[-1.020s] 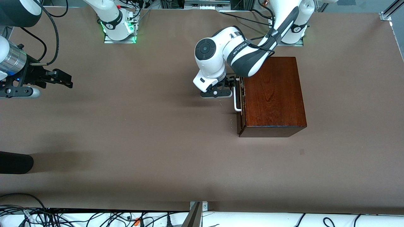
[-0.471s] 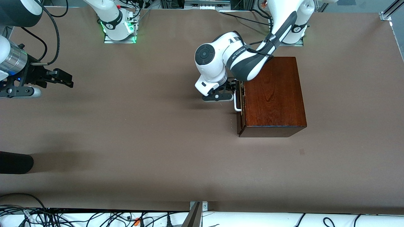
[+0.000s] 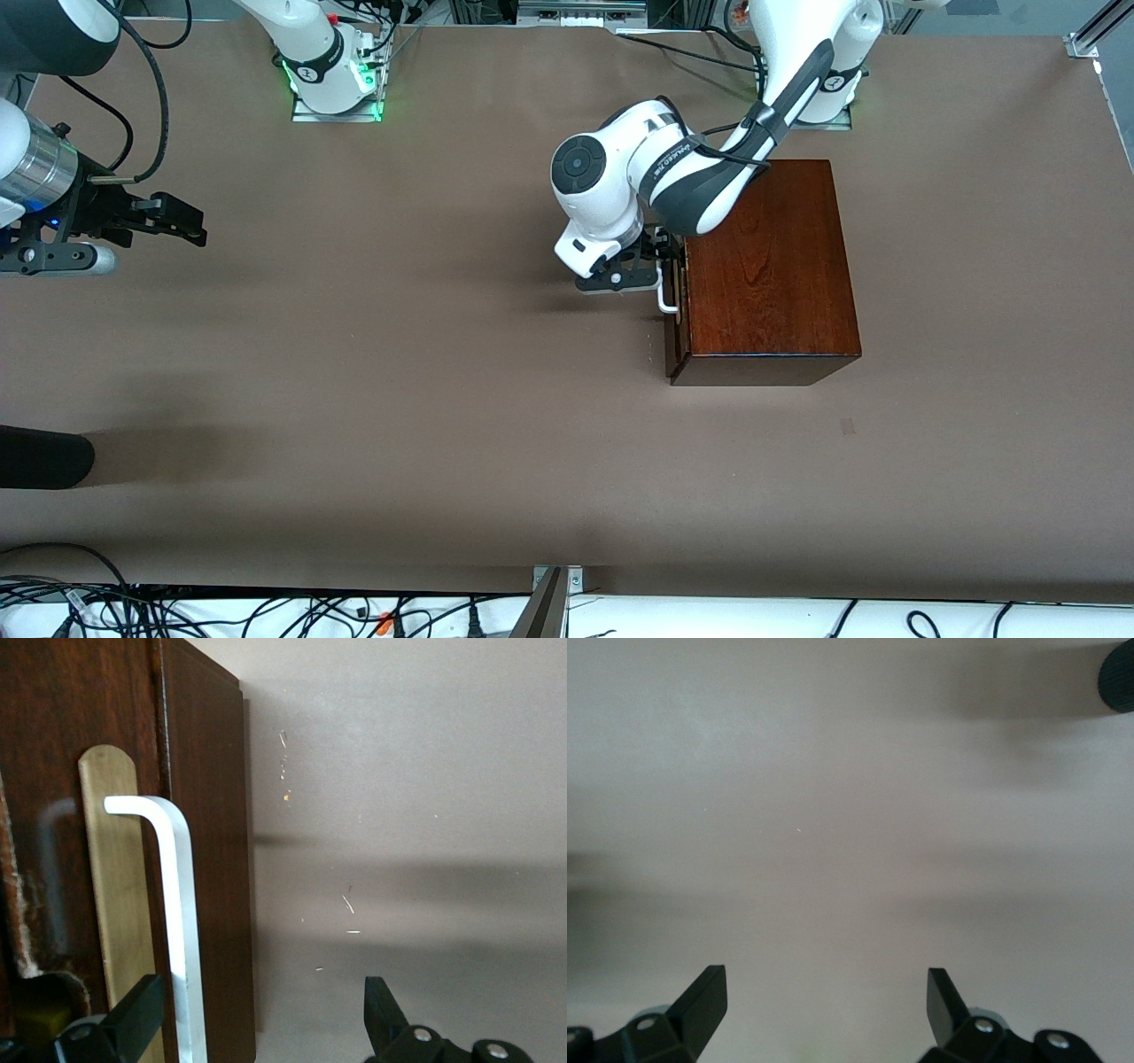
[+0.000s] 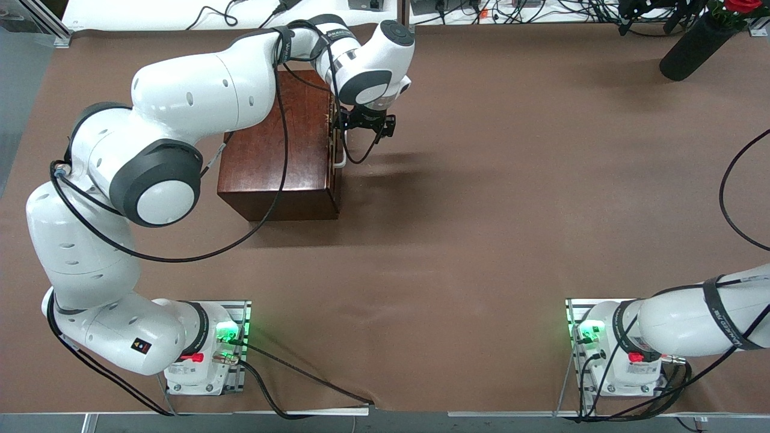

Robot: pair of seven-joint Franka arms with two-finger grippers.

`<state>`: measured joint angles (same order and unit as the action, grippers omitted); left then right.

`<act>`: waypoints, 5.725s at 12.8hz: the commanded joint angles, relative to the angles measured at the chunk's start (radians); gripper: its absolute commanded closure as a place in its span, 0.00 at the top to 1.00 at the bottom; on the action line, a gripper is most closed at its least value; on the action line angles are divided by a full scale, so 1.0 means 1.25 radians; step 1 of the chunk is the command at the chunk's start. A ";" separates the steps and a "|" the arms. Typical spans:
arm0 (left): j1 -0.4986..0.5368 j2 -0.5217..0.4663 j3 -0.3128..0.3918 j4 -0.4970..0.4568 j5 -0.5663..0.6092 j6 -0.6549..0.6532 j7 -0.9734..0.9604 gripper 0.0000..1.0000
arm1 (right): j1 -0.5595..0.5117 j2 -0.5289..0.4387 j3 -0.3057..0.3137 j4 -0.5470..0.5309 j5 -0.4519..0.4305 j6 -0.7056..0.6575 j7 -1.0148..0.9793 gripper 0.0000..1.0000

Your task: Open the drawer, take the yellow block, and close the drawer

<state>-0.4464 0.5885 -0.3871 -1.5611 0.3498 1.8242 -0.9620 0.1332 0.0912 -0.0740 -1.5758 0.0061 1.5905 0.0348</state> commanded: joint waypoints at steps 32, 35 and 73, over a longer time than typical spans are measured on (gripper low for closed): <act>-0.059 0.067 -0.008 0.047 -0.135 0.164 -0.126 1.00 | -0.001 -0.001 0.002 0.011 -0.002 -0.006 -0.004 1.00; -0.064 0.074 -0.008 0.068 -0.135 0.164 -0.137 1.00 | -0.001 -0.001 -0.001 0.011 -0.002 -0.010 -0.004 1.00; 0.303 -0.525 0.316 -0.131 -0.264 -0.128 0.768 1.00 | 0.547 0.302 0.092 0.177 -0.002 0.276 -0.347 1.00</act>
<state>-0.0534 -0.0519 -0.0043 -1.7145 0.0344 1.6851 -0.0280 0.7718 0.4131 0.0351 -1.4144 0.0135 1.9142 -0.3606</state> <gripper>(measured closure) 0.000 0.000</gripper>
